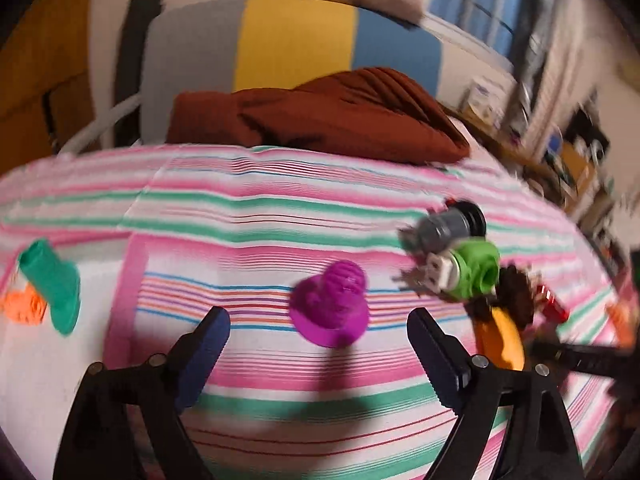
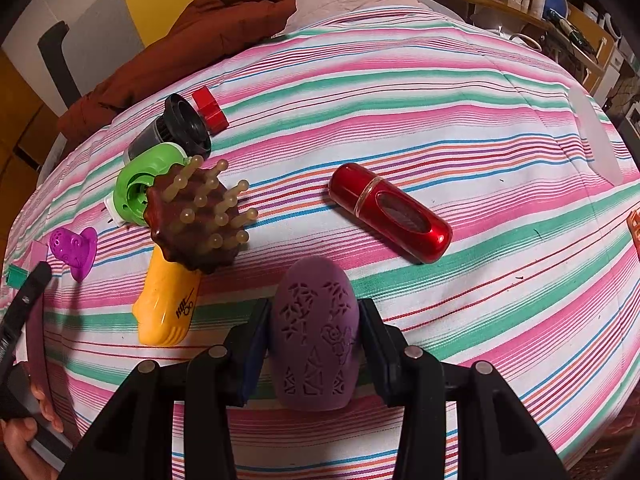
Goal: Organize rigid objects
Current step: 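Close the left gripper on the purple suction-cup toy and lift it, then carry the purple suction-cup toy into the white tray and open the left gripper, then withdraw the left gripper from the tray while the right gripper holds the soap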
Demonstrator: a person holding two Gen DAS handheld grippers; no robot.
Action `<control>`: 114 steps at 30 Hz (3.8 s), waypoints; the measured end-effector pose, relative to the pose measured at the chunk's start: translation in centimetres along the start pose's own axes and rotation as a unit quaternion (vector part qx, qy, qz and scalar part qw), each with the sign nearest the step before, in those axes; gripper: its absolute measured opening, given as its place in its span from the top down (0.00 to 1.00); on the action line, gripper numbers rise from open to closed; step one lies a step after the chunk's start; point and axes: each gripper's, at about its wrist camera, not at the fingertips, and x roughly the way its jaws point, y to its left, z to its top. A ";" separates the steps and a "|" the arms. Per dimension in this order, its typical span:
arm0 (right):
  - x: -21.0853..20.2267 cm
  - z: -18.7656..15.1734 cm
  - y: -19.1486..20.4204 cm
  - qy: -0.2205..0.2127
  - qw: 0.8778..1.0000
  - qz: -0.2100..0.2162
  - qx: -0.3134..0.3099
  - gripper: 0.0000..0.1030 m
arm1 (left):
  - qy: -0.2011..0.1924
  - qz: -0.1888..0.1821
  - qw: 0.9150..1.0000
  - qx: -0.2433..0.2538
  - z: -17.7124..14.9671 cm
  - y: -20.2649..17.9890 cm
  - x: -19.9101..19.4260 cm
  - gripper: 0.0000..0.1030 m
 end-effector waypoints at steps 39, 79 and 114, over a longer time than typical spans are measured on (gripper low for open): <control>-1.8 -1.2 -0.9 -0.009 1.000 -0.013 -0.018 0.57 | -0.005 -0.015 0.998 0.058 -5.8 0.5 -2.4 0.67; 0.5 -0.5 1.1 -0.028 0.997 -0.043 -0.049 0.57 | 0.019 0.081 0.987 -0.137 -6.0 20.4 -8.5 0.67; -0.2 -1.3 1.8 -0.034 0.999 0.021 -0.008 0.57 | -0.017 0.035 0.987 -0.159 -9.7 15.7 -12.6 0.04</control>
